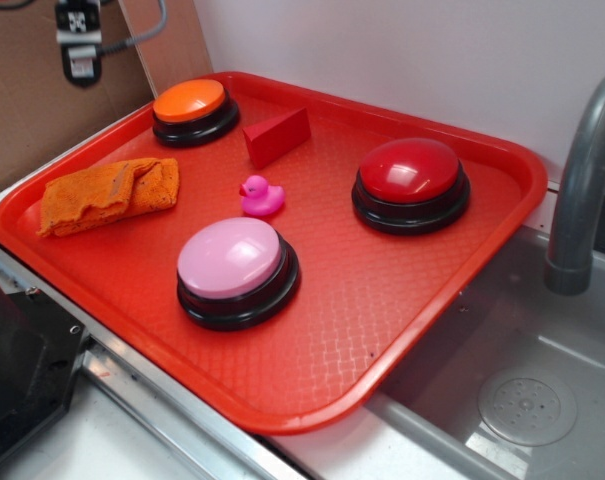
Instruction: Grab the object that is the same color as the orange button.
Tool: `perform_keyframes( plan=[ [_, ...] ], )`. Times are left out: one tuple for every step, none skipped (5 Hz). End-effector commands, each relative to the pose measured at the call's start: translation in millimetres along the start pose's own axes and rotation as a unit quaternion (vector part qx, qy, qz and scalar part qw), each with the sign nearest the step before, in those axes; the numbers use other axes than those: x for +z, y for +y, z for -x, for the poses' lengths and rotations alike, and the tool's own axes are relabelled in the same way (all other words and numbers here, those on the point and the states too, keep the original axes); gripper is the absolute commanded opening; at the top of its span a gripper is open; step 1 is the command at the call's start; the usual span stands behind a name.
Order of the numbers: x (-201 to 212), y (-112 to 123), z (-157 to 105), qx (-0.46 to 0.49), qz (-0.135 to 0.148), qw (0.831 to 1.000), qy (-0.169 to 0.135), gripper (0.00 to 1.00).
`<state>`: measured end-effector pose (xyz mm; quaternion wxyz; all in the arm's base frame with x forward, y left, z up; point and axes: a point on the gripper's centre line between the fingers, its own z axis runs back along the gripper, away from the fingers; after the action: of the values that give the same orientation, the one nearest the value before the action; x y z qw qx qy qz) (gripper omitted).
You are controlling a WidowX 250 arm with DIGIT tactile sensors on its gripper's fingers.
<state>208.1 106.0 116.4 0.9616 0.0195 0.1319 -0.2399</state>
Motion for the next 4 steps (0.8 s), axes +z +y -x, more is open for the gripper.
perform_keyframes(
  plan=[
    [-33, 0, 13, 0.024, 0.014, 0.999, 0.043, 1.0],
    [-53, 0, 13, 0.023, 0.023, 0.996, 0.077, 1.0],
    [-72, 0, 14, 0.029, 0.024, 0.995, 0.093, 1.0],
    [-94, -2, 6, 0.026, 0.003, 0.995, 0.094, 1.0]
  ],
)
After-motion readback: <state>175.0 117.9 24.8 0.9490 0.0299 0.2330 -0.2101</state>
